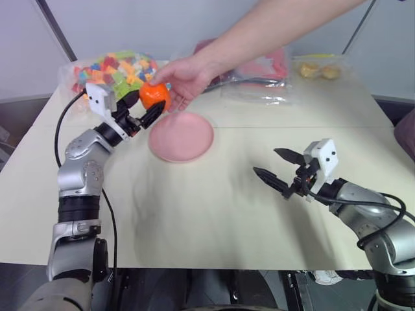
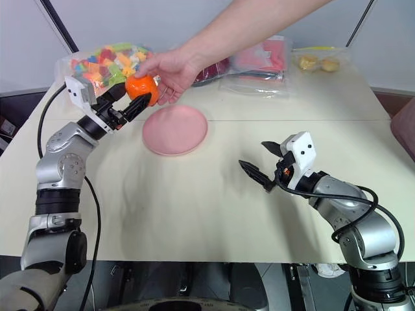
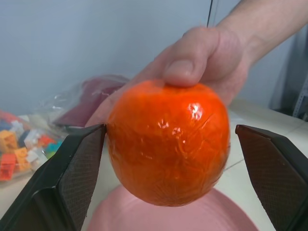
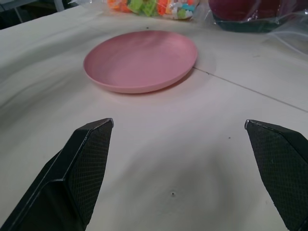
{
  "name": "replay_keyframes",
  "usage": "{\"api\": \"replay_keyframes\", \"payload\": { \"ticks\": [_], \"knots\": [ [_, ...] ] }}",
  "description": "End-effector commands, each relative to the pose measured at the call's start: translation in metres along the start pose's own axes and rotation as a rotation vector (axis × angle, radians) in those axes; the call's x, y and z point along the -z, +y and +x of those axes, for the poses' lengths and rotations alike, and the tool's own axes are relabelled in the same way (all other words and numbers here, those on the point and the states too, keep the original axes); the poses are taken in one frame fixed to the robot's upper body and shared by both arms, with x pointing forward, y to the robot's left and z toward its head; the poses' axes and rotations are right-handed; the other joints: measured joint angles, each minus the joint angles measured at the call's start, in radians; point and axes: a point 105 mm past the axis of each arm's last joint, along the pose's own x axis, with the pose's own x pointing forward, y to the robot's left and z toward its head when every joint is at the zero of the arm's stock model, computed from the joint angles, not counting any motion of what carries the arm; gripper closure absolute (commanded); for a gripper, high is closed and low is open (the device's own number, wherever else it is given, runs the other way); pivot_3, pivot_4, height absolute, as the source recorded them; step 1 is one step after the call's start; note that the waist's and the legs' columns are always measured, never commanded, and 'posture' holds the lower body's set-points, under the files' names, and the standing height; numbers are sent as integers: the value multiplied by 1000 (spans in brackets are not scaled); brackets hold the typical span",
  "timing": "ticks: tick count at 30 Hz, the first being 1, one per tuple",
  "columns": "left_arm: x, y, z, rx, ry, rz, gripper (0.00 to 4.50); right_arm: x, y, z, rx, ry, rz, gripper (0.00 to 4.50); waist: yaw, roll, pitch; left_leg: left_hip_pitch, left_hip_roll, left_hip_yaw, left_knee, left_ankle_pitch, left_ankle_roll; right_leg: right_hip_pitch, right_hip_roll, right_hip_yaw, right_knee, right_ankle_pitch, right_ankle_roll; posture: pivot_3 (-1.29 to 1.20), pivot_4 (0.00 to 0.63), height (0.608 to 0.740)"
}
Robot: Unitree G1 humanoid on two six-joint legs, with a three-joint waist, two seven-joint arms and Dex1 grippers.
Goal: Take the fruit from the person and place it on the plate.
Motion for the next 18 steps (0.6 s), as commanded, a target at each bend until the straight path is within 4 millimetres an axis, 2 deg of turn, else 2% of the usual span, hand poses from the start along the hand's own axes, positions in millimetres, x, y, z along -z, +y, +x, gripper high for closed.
{"api": "replay_keyframes", "payload": {
  "ticks": [1, 3, 9, 12, 15, 18],
  "knots": [
    [-18, -3, 5, 20, -55, 37, 1626, -13, 1, -3, 12, -51, -43, 0, 0, 0, 0, 0, 0, 0, 0, 0, 0, 0, 0, 0, 0, 0, 0, 0, 150, 740],
    [-18, -3, 5, 19, -55, 38, 1820, -13, 1, -3, 14, -52, -44, 0, 0, 0, 0, 0, 0, 0, 0, 0, 0, 0, 0, 0, 0, 0, 0, 0, 150, 740],
    [-15, -7, 5, 41, -35, 38, 1822, -11, 0, -3, 18, -51, -43, 0, 0, 0, 0, 0, 0, 0, 0, 0, 0, 0, 0, 0, 0, 0, 0, 0, 150, 740],
    [4, -20, 3, 111, 58, 40, 1822, -11, 1, -3, 19, -52, -41, 0, 0, 0, 0, 0, 0, 0, 0, 0, 0, 0, 0, 0, 0, 0, 0, 0, 150, 740],
    [24, -22, 6, 102, 128, 55, 1822, -8, 1, -2, 23, -52, -38, 0, 0, 0, 0, 0, 0, 0, 0, 0, 0, 0, 0, 0, 0, 0, 0, 0, 150, 740],
    [33, -23, 14, 96, 152, 57, 1822, -7, 2, -2, 26, -52, -37, 0, 0, 0, 0, 0, 0, 0, 0, 0, 0, 0, 0, 0, 0, 0, 0, 0, 150, 740]
  ]
}}
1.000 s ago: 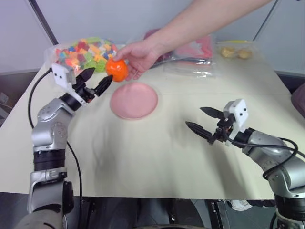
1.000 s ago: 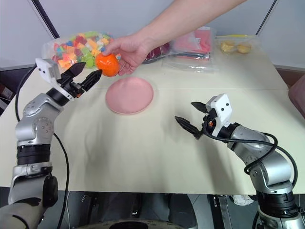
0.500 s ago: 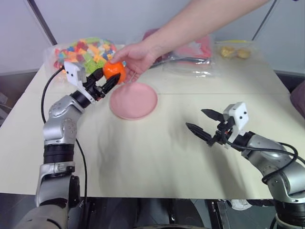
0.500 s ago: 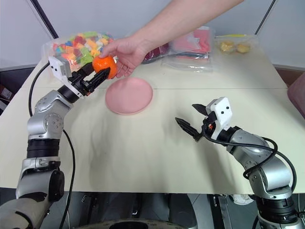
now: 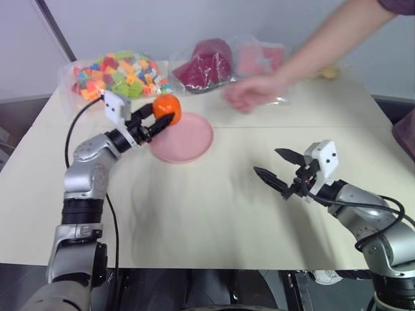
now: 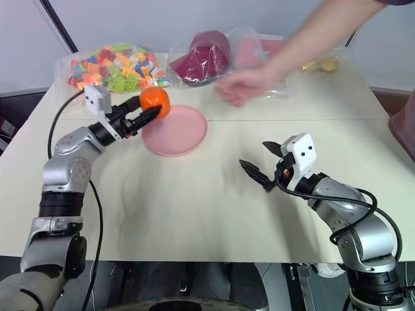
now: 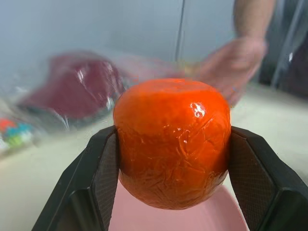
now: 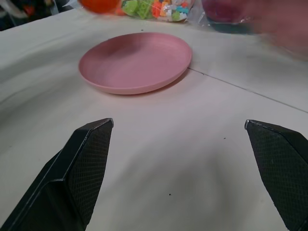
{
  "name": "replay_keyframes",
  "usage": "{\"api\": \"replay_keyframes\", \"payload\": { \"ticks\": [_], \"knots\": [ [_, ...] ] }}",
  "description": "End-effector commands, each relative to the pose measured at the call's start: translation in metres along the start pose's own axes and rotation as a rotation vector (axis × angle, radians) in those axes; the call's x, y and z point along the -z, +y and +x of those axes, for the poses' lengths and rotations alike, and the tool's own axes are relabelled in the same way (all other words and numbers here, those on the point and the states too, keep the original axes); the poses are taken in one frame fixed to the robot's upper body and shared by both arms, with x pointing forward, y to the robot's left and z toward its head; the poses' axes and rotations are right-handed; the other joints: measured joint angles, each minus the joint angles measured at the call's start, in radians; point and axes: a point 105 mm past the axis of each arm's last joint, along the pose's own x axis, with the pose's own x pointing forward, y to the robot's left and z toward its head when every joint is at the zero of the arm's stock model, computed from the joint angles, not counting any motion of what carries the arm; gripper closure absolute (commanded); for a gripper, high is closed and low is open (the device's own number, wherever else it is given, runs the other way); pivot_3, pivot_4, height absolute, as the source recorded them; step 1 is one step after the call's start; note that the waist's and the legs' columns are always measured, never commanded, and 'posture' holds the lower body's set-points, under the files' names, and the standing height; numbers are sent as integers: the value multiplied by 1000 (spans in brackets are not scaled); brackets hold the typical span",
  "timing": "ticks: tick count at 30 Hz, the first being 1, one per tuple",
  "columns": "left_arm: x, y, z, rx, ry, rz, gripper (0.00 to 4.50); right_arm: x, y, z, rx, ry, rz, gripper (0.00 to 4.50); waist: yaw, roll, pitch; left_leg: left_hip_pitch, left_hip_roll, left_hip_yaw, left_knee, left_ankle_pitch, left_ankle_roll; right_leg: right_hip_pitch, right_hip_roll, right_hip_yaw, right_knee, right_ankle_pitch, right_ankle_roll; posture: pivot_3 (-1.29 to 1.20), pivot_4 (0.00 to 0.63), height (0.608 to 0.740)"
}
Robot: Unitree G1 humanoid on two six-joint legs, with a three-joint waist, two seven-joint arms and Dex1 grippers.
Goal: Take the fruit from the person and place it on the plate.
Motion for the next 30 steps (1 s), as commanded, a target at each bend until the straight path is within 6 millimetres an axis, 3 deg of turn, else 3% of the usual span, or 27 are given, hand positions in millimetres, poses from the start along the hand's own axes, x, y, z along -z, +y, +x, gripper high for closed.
{"api": "replay_keyframes", "payload": {
  "ticks": [1, 11, 14, 15, 21, 23, 27, 30],
  "knots": [
    [-3, 0, 12, -4, 5, 42, 1822, -11, 3, -1, 3, -45, -36, 0, 1, 0, 0, 0, 0, 0, 0, 0, 0, 0, 0, 0, 0, 0, 0, 0, 150, 740],
    [16, 0, 45, 9, 86, 57, 1822, -8, 4, -3, 34, -53, -32, 0, -2, 0, 0, 0, 0, 0, 0, 0, 0, 0, 0, 0, 0, 0, 0, 0, 150, 740],
    [16, 2, 46, 10, 82, 34, 316, -7, 4, -4, 46, -54, -30, 0, -3, 0, 0, 0, 0, 0, 0, 0, 0, 0, 0, 0, 1, 0, 0, 0, 150, 740],
    [16, 2, 47, 12, 81, 29, 71, -7, 3, -4, 50, -55, -29, 0, -3, 0, 0, 0, 0, 0, 0, 0, 0, 0, 0, 0, 0, 0, 0, 0, 150, 740],
    [9, 15, 44, -70, 61, 110, 71, -6, 3, -5, 61, -54, -25, 0, -1, 0, 0, 0, 0, 0, 0, 0, 0, 0, 0, 0, 0, 0, 0, 0, 150, 740],
    [4, 19, 42, -86, 34, 97, 71, -6, 2, -4, 62, -55, -26, 0, -1, 0, 0, 0, 0, 0, 0, 0, 0, 0, 0, 0, 0, 0, 0, 0, 150, 740],
    [-12, 41, 14, -157, -29, 34, 71, -5, -1, -4, 66, -53, -26, 0, -8, 0, 0, 0, 0, 0, 0, 0, 0, -1, 0, 0, 1, 0, 0, 0, 150, 740],
    [-14, 41, -6, -152, -28, 13, 71, -4, -3, -4, 67, -50, -26, 0, -9, 0, 0, 0, 1, 0, -1, 1, -1, -2, 1, 1, 1, 0, 0, 0, 150, 740]
  ]
}}
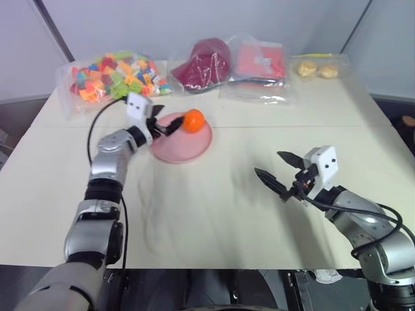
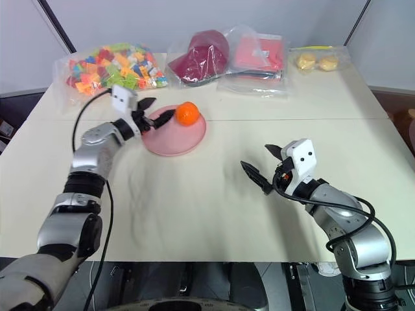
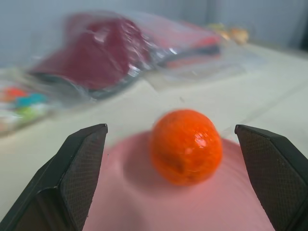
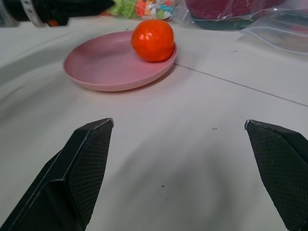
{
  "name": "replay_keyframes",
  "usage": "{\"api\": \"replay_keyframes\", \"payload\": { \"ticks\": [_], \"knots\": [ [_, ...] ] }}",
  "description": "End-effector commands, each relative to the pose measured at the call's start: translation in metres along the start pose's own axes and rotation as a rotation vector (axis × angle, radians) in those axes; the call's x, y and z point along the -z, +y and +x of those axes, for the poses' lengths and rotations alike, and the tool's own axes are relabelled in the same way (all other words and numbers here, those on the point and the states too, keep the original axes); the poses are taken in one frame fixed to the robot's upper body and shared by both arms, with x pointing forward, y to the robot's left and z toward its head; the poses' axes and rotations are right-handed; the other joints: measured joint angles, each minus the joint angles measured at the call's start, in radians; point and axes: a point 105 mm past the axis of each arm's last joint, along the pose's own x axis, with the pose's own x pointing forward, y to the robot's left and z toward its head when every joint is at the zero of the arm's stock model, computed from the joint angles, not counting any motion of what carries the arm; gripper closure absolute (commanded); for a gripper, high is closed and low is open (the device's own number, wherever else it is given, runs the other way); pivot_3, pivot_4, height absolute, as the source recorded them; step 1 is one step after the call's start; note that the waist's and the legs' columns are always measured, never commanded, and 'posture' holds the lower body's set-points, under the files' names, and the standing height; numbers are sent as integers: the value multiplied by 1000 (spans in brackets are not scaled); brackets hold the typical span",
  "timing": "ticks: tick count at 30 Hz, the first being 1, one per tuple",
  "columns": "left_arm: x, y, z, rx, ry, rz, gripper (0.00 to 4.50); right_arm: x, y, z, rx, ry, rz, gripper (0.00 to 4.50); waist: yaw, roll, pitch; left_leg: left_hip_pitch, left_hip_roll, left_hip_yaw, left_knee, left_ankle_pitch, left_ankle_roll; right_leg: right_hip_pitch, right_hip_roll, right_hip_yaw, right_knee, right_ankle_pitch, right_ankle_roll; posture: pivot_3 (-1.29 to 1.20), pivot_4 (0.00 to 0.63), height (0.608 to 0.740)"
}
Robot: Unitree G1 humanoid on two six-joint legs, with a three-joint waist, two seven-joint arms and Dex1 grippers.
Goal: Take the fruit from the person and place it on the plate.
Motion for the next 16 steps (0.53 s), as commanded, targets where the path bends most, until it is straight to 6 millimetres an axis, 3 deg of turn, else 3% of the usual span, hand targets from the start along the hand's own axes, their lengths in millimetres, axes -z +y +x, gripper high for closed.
{"api": "replay_keyframes", "payload": {
  "ticks": [1, 5, 9, 16],
  "knots": [
    [-13, 4, -23, 11, -37, -1, 71, -9, -2, 0, 1, -39, -24, 0, 4, 0, 0, 0, 0, 0, 0, 0, -1, 0, 0, 0, 0, 0, 0, 0, 150, 740],
    [-4, 5, -55, 2, 21, 21, 71, -7, -5, 1, -4, -35, -23, 0, 7, 0, 0, 0, 0, 0, 0, 0, -1, 1, -1, 0, 0, 0, 0, 0, 150, 740],
    [-6, 9, -83, -50, 23, 26, 71, -7, -10, 5, -12, -32, -28, 0, 12, 0, 0, 0, 0, -1, 1, -1, 1, 1, -1, 0, 0, 0, 0, 0, 150, 740],
    [-1, 12, -101, -122, 43, 35, 71, -2, -18, 10, -10, -32, -15, 0, 11, 0, 0, 0, 0, -1, 1, -1, 1, 1, -1, 0, 0, 0, 0, 0, 150, 740]
  ]
}}
